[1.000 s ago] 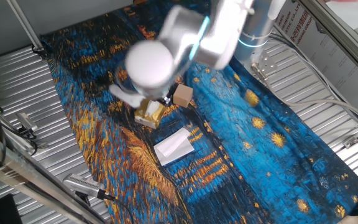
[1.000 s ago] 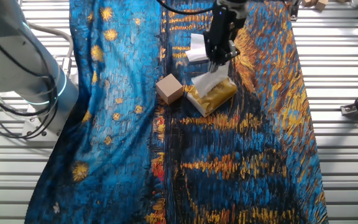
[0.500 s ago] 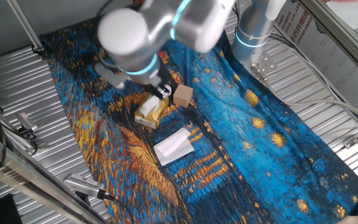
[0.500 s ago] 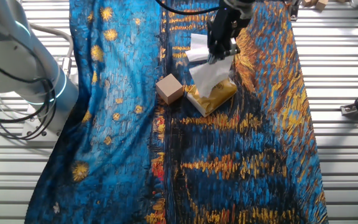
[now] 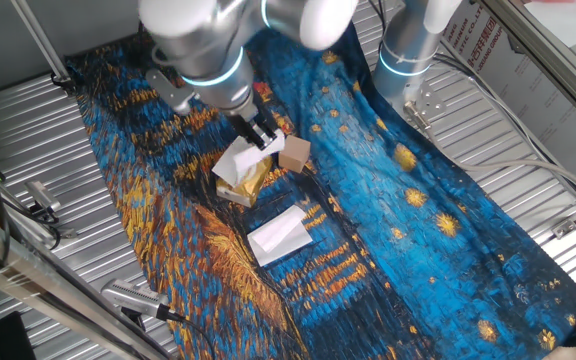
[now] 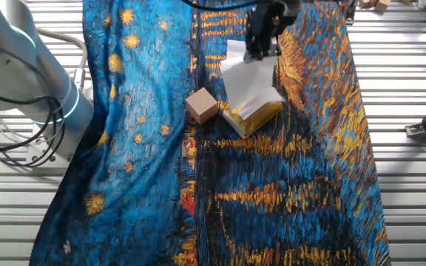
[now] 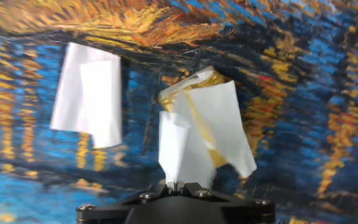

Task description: Pull out a napkin

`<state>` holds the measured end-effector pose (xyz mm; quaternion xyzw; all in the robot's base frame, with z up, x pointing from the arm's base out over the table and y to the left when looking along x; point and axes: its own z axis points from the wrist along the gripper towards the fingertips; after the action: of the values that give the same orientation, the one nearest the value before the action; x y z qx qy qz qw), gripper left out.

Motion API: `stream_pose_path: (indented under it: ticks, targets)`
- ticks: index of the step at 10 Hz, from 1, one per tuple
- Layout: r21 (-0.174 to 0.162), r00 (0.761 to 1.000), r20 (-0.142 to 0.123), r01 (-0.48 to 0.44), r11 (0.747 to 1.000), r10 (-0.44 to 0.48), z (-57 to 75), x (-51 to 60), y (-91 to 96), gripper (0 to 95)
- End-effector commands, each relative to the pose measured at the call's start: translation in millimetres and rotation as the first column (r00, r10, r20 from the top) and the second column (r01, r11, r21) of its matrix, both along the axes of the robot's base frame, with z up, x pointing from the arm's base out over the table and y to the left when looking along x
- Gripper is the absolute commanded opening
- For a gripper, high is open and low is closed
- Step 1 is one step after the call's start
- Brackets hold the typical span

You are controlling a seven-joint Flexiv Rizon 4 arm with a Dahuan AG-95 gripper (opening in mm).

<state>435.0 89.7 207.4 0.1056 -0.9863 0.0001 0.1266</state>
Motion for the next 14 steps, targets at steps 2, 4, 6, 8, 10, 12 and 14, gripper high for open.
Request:
stream_pose_path:
  ticks: [2,4,6,8,10,12,14]
  targets:
    - [0.045,0.997,-0.01,0.081,0.996,-0.08,14.5,-4.7,9.6,0.0]
    - [0.059,0.991,-0.015,0.134,0.989,-0.134,26.1,-9.4,25.4,0.0]
    - [0.058,0.982,-0.018,0.188,0.98,-0.187,33.3,-13.8,47.3,0.0]
    - [0.066,0.971,-0.022,0.238,0.969,-0.237,38.7,-15.4,64.5,0.0]
    - [0.103,0.962,-0.035,0.274,0.956,-0.272,38.4,-15.3,65.0,0.0]
    - [0.11,0.951,-0.041,0.309,0.945,-0.306,35.0,-12.1,67.7,0.0]
    - [0.105,0.944,-0.041,0.33,0.938,-0.327,24.8,-3.5,75.4,0.0]
